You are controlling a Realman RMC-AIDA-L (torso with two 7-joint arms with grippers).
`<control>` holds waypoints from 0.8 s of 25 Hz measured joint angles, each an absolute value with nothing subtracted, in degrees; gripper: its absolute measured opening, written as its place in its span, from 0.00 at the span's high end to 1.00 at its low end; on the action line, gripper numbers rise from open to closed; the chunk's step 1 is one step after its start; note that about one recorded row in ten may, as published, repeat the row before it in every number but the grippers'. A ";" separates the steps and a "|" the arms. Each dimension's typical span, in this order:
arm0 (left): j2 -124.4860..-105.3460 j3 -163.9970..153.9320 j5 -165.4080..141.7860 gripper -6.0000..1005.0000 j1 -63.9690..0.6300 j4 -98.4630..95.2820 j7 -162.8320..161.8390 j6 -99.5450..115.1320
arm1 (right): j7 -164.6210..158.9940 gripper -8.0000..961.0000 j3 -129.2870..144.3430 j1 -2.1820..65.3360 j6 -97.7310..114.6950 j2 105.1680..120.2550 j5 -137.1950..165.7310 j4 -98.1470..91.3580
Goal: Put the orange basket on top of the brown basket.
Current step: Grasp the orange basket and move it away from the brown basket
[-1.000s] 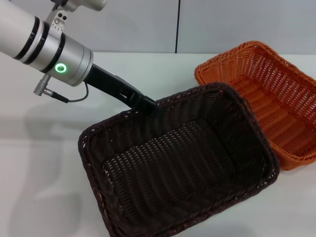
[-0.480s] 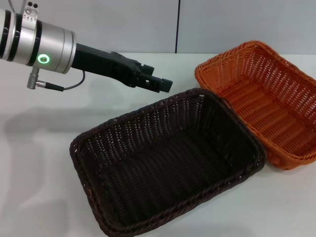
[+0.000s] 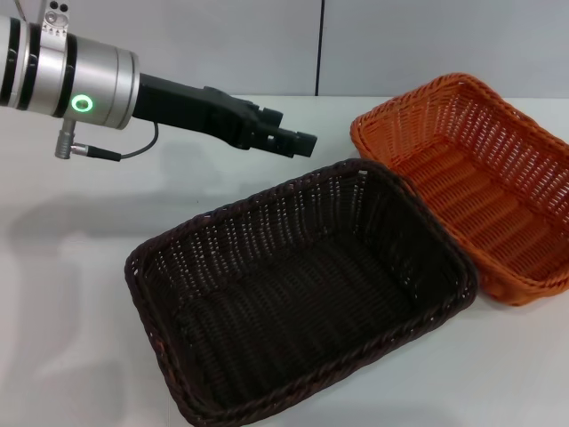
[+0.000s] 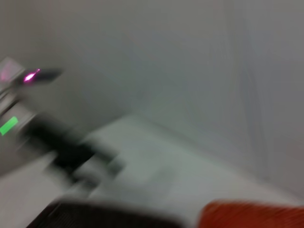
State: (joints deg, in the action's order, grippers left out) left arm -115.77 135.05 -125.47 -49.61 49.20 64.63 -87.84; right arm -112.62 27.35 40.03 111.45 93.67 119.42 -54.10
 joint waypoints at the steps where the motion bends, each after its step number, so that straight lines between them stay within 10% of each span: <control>1: -115.94 135.31 -123.96 0.18 -49.53 49.09 64.61 -87.68 | -111.70 0.34 27.39 41.24 114.93 93.37 121.07 -54.80; 12: -116.52 135.54 -120.15 0.18 -48.78 48.97 64.04 -86.58 | -100.08 0.34 42.26 45.62 120.72 94.64 131.89 -55.65; 20: -116.54 135.62 -118.43 0.18 -48.25 48.43 62.61 -85.81 | -95.10 0.34 46.85 46.86 118.07 98.20 141.24 -55.99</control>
